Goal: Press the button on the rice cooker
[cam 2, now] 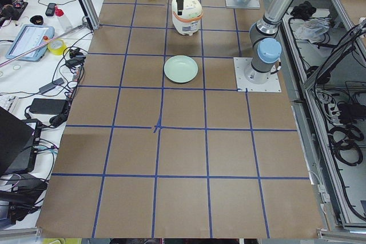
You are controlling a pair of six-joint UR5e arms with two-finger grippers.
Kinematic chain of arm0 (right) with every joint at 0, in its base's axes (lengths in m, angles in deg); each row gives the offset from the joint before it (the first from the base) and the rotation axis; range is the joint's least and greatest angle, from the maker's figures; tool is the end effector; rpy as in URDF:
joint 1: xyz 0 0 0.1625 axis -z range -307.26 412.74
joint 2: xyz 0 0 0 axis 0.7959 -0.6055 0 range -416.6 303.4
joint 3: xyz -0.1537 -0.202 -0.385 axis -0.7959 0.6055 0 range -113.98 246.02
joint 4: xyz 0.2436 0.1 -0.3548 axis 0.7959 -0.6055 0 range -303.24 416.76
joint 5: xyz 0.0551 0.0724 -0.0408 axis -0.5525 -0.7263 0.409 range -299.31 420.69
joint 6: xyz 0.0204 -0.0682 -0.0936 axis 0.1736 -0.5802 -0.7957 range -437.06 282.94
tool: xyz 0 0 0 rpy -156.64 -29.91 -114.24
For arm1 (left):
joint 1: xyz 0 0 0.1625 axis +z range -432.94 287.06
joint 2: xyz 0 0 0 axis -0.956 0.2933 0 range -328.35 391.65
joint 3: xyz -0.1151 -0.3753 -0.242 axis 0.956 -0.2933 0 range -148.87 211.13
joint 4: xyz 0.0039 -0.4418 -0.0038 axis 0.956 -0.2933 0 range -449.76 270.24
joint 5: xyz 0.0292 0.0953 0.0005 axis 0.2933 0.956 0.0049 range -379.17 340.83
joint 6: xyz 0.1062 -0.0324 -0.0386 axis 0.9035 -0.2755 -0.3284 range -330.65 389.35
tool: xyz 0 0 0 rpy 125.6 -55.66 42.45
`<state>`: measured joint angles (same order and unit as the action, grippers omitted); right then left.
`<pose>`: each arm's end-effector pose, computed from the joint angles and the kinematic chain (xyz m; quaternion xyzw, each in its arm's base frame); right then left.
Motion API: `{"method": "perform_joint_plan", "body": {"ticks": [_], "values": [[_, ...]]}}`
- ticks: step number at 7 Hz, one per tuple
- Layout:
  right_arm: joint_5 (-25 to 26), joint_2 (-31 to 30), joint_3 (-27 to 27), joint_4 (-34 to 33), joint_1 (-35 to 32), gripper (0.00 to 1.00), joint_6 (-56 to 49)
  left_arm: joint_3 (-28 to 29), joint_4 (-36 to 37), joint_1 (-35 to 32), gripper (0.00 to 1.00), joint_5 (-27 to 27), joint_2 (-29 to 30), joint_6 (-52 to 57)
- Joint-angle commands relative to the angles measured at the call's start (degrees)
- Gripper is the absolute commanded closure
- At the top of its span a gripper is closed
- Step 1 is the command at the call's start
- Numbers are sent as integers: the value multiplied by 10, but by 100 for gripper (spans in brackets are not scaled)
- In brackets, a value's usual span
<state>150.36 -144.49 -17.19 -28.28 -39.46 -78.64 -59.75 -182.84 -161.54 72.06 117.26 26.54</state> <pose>0.1545 -0.5305 0.5396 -0.0329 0.9994 0.0025 0.0029 -0.1189 -0.4887 0.5313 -0.0368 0.9993 -0.0039 0.0107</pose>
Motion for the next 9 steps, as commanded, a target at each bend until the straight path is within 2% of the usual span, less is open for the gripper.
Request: {"method": "perform_joint_plan", "body": {"ticks": [1, 9], "values": [[-2, 0, 0, 1, 0, 0, 0, 0, 0, 0, 0, 0, 0, 0], [-3, 3, 2, -6, -2, 0, 3, 0, 0, 0, 0, 0, 0, 0]]}}
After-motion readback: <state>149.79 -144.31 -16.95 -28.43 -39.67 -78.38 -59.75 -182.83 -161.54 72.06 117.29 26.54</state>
